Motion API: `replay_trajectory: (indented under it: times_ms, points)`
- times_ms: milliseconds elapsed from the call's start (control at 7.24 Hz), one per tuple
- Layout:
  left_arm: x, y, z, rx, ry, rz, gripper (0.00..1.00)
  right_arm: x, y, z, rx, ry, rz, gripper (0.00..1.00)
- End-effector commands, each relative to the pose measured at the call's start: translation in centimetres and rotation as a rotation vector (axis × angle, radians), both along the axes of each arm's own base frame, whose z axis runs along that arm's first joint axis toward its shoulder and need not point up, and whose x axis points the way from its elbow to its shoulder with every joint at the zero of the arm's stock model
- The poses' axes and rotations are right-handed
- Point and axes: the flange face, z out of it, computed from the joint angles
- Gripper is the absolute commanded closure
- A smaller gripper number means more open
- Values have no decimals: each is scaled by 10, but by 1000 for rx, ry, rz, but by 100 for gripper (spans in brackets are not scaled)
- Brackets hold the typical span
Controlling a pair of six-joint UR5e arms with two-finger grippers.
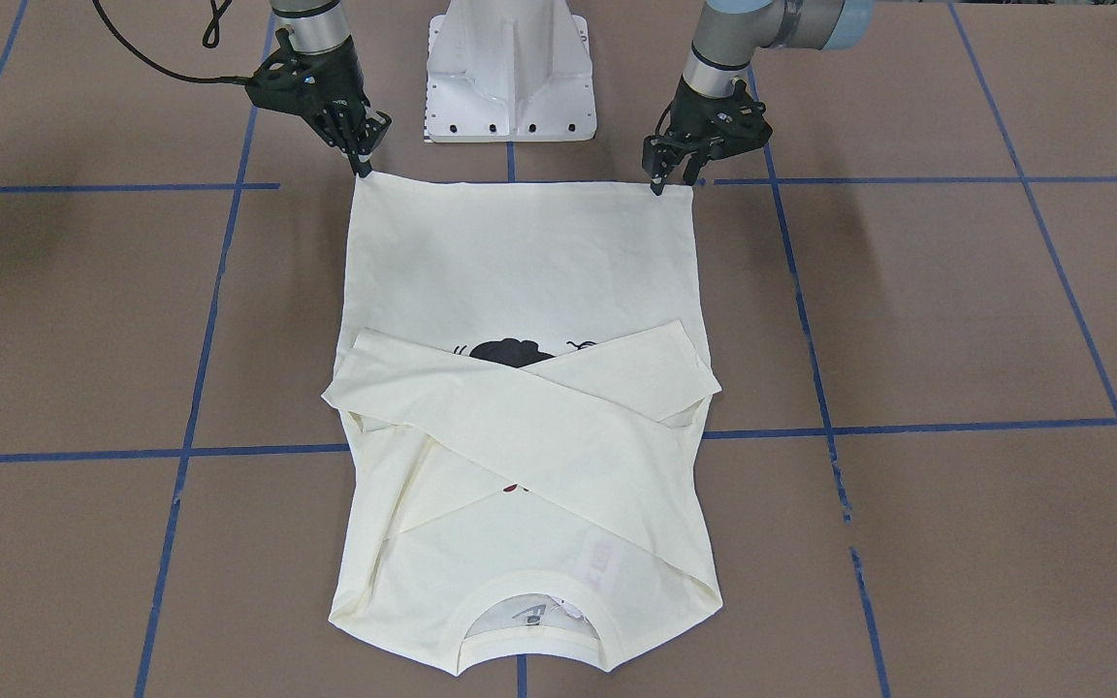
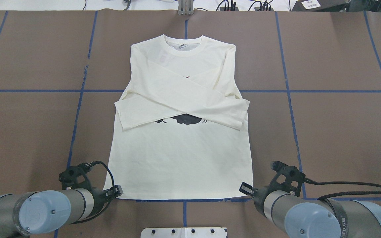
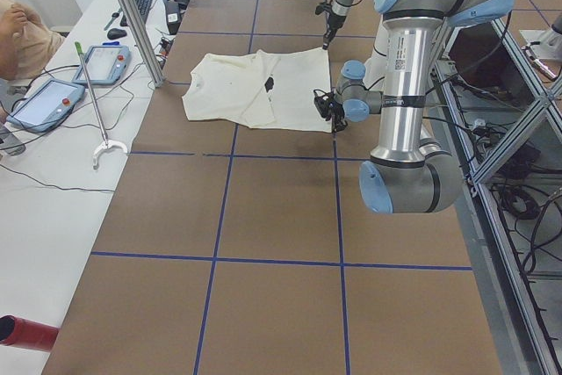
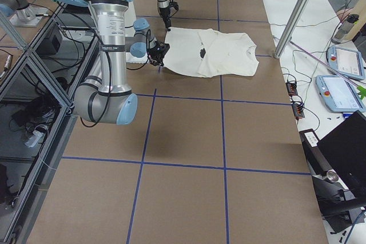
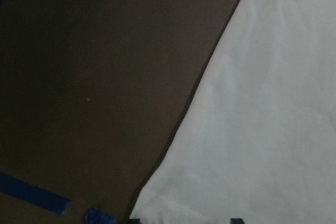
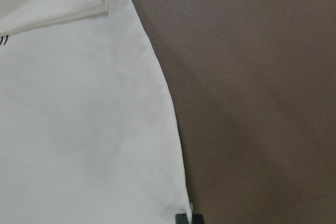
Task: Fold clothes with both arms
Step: 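Grasp both hem corners with the left and right grippers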
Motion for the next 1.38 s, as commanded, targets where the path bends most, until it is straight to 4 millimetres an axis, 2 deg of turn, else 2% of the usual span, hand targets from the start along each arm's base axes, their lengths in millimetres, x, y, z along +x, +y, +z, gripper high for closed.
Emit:
replay_trajectory:
  times_ms: [0, 138, 276, 828, 1242]
  points:
    - [1, 0, 3, -4, -34, 0, 40, 0, 0, 0, -1, -1, 2, 100]
    - [1, 0, 3, -4, -34, 0, 57, 1, 0, -1, 0, -4, 2, 100]
    - [1, 0, 3, -5, -32, -1, 100, 1, 0, -1, -1, -3, 2, 100]
    - [-5, 2, -10, -9, -60, 4, 100, 1, 1, -2, 0, -6, 0, 100]
    - [-4, 3, -9, -4, -63, -1, 100, 1, 0, -1, -1, -5, 2, 100]
